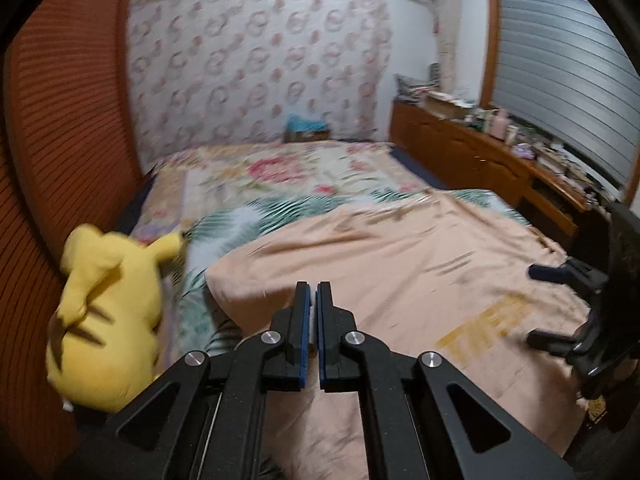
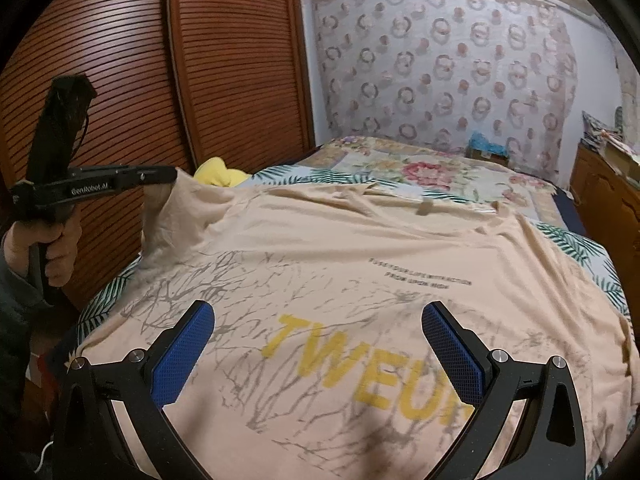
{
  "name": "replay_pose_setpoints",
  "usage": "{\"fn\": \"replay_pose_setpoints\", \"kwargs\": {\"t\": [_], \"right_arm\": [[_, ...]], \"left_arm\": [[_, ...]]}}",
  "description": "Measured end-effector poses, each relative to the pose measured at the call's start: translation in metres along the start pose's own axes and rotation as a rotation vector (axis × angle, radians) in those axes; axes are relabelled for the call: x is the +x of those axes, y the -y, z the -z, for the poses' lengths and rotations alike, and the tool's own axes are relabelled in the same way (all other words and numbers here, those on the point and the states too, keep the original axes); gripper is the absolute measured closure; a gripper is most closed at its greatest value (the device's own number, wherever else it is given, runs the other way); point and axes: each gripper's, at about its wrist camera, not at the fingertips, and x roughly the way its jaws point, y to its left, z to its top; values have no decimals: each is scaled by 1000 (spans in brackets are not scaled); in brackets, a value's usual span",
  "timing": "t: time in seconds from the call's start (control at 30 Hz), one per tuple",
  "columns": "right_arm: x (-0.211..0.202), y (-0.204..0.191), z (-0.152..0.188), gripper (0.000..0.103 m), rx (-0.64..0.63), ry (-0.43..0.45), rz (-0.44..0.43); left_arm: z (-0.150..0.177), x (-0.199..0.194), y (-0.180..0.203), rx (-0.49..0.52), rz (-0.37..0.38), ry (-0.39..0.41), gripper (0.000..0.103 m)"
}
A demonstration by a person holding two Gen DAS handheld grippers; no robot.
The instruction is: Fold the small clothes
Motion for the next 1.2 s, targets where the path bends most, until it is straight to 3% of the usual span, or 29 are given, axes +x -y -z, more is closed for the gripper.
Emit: {"fn": "replay_pose_setpoints", "kwargs": {"t": [0.17,0.23,0.3,0.37,0.47,0.5,0.7,0.87,1.2], "right_arm": [[-2,-4,8,0,15,1,22],[0,-7,10,0,20,-4,26],[1,-8,11,0,21,-7,28],[4,-12,10,0,16,-11,29],[9,-16,5,4,3,-16,19],[11,-16,3,6,-3,-17,15],[38,-38,-14,25,-78,-49,-58],[71,-56,-34,41,-121,-79,-147],[142,-87,-61,54,-179,-163,-295]], "left_arm": [[-7,4,24,17,45,12,99],[-3,3,25,6,46,15,89],[2,0,24,-5,37,28,63],[7,-6,24,-13,23,48,51],[18,-14,16,-31,5,65,25],[22,-17,14,-39,3,70,22],[46,-28,-1,-60,-70,71,19],[72,-35,-18,-101,-70,64,16],[100,-40,-39,-150,-114,52,15]]}}
